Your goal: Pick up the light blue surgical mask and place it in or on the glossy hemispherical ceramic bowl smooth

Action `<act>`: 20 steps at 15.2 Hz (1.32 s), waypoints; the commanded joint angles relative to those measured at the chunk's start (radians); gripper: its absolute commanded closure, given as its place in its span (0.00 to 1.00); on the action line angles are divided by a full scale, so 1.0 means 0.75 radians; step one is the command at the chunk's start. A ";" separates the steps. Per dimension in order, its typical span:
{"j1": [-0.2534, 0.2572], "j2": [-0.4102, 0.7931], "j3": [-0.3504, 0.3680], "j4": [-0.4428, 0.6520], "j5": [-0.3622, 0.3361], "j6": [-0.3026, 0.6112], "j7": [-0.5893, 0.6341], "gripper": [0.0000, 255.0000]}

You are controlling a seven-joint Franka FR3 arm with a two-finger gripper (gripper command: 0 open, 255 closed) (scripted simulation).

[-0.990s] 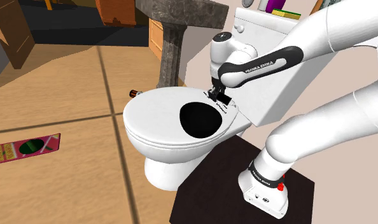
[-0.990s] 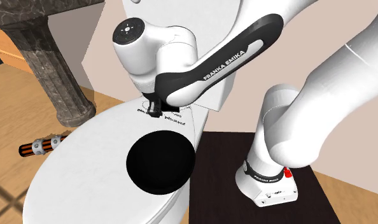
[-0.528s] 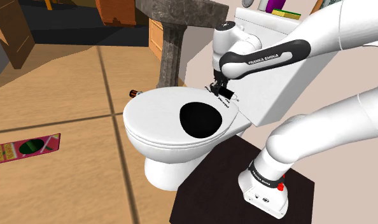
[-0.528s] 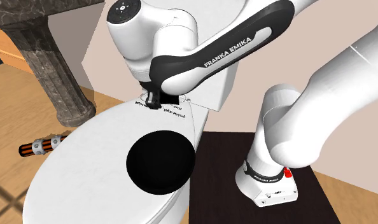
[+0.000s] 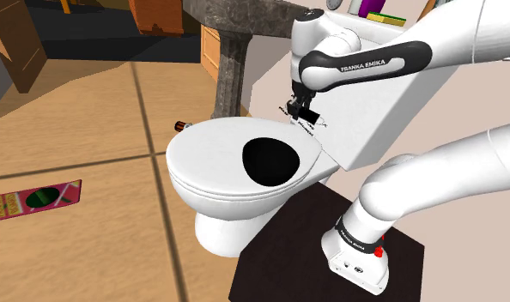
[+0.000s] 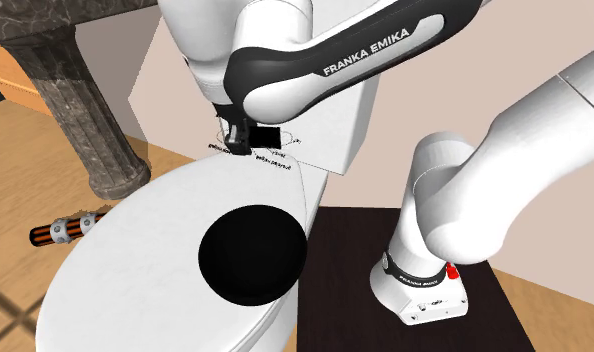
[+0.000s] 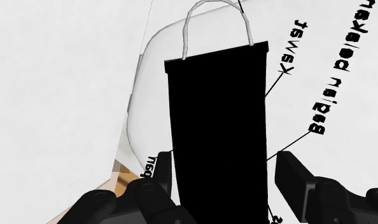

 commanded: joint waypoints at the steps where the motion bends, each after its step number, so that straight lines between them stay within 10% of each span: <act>1: 0.003 -0.008 0.001 0.027 0.008 -0.033 -0.014 1.00; 6: 0.007 -0.026 0.004 0.095 0.026 -0.113 -0.049 1.00; 20: 0.223 -0.093 0.390 0.171 0.303 -0.414 0.325 1.00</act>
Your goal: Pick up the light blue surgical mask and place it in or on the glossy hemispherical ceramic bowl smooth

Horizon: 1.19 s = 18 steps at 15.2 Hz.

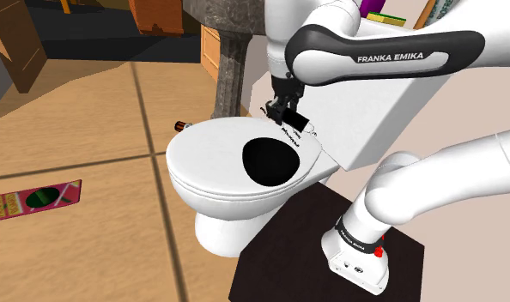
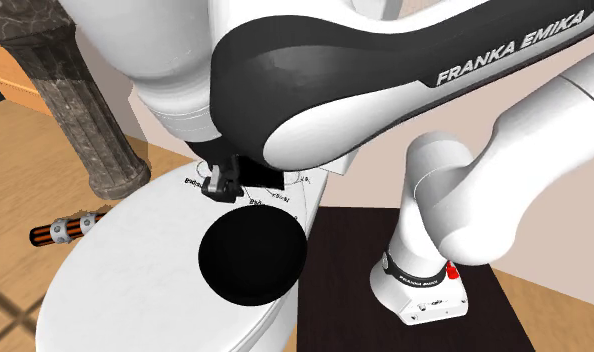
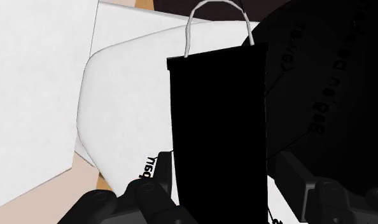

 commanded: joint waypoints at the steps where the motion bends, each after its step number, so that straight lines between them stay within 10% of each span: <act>1: 0.027 0.019 0.061 0.038 0.041 -0.041 0.064 1.00; 18: 0.062 0.098 0.172 -0.118 0.090 0.153 0.233 1.00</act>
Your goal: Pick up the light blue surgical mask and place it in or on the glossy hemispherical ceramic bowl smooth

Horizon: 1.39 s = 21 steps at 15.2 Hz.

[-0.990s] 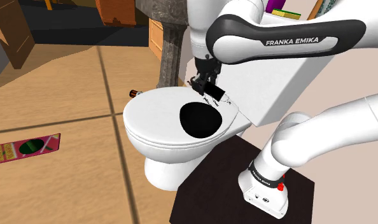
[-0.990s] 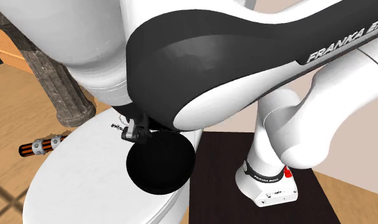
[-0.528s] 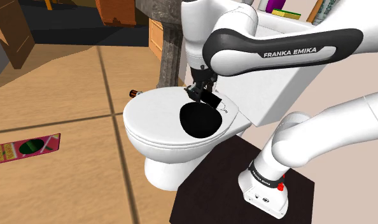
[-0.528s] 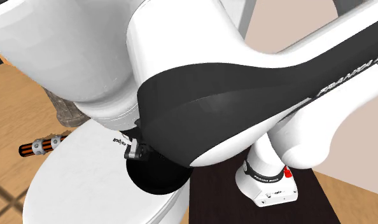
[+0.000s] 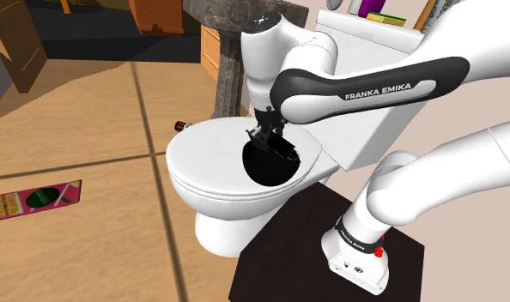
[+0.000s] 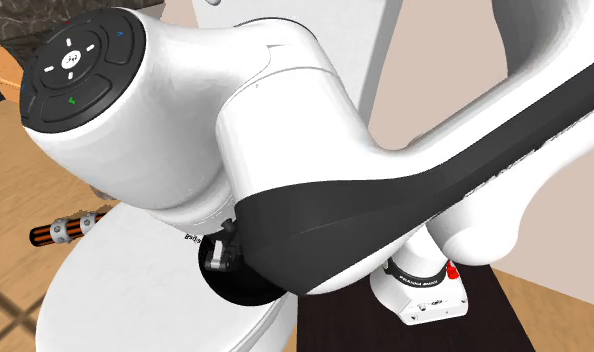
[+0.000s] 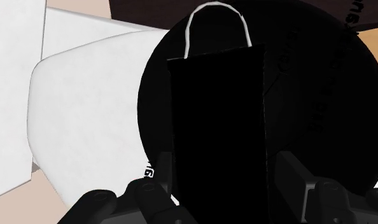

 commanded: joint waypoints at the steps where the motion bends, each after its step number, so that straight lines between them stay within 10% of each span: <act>1: 0.000 0.012 0.007 -0.027 -0.001 0.037 0.015 1.00; 11: -0.002 0.026 0.013 -0.053 -0.004 0.074 0.030 1.00; 12: -0.002 0.026 0.013 -0.053 -0.004 0.074 0.030 0.00; 21: 0.012 0.021 0.033 0.110 0.021 -0.097 0.023 0.00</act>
